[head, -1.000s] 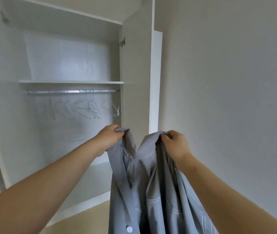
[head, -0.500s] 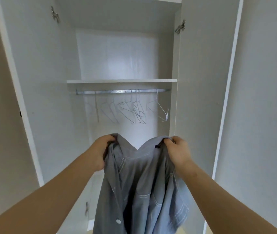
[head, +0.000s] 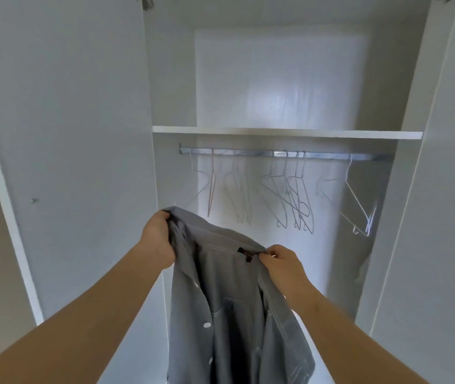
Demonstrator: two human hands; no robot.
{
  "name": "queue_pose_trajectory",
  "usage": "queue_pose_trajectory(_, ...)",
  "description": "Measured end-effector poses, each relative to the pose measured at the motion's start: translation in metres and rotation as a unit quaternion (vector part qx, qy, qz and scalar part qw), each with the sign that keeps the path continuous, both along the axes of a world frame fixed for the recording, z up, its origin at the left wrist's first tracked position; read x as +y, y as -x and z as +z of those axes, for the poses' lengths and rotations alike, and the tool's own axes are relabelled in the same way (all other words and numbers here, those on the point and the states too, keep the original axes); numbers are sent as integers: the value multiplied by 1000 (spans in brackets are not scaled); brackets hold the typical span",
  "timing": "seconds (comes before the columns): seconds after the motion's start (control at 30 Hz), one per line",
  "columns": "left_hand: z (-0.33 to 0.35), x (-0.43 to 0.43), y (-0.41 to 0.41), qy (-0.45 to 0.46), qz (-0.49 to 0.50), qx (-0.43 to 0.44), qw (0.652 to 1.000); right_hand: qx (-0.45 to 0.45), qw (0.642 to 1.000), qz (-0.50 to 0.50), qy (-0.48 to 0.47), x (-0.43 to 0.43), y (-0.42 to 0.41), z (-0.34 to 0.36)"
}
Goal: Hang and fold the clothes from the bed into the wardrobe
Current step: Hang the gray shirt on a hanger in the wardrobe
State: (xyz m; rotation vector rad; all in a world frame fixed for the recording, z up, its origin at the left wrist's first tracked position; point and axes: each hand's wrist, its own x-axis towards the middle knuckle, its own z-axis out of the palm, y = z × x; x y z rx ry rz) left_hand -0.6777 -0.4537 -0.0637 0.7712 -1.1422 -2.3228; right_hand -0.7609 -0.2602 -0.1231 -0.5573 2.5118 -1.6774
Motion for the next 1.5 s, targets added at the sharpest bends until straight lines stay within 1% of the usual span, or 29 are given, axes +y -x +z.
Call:
queue_pose_trajectory(0.13, -9, -48, 40, 20, 21, -41, 999, -42, 997, 57, -38, -53, 49, -14)
queue_pose_trajectory(0.3, -10, -107, 98, 47, -18, -25, 998, -50, 993, 83, -72, -122, 105, -25)
queue_pose_trajectory(0.43, -5, -159, 146, 50, -7, -38, 998, -70, 985, 118, -105, -186, 150, -17)
queue_pose_trajectory(0.47, -4, -171, 156, 55, 0, -44, 998, -81, 985, 121, -94, -202, 160, -13)
queue_pose_trajectory(0.6, -9, -210, 193, 75, 4, -69, 995, -113, 988, 103, 6, -263, 189, 2)
queue_pose_trajectory(0.7, -14, -223, 209, 91, 6, -88, 992, -106, 990, 96, 19, -298, 205, 8)
queue_pose_trajectory(0.77, -18, -234, 220, 101, 12, -96, 990, -118, 989, 86, 34, -322, 220, 11)
queue_pose_trajectory(0.93, -22, -255, 243, 117, 29, -110, 987, -253, 960, 91, 75, -369, 247, 17)
queue_pose_trajectory(1.07, -26, -264, 259, 86, 35, -109, 990, -276, 951, 120, 76, -403, 271, 2)
queue_pose_trajectory(1.23, -35, -266, 270, 67, 28, -109, 991, -364, 918, 143, 69, -431, 290, -13)
queue_pose_trajectory(1.3, -35, -267, 272, 74, 28, -110, 991, -369, 911, 159, 87, -442, 297, -16)
queue_pose_trajectory(1.33, -36, -267, 273, 75, 30, -110, 991, -368, 912, 152, 103, -445, 297, -15)
queue_pose_trajectory(1.4, -38, -269, 274, 71, 36, -109, 991, -369, 906, 121, 169, -449, 301, -14)
queue_pose_trajectory(1.43, -39, -270, 275, 69, 38, -106, 991, -351, 910, 102, 195, -449, 304, -13)
queue_pose_trajectory(1.5, -43, -272, 275, 73, 38, -107, 991, -302, 928, 83, 200, -443, 304, -8)
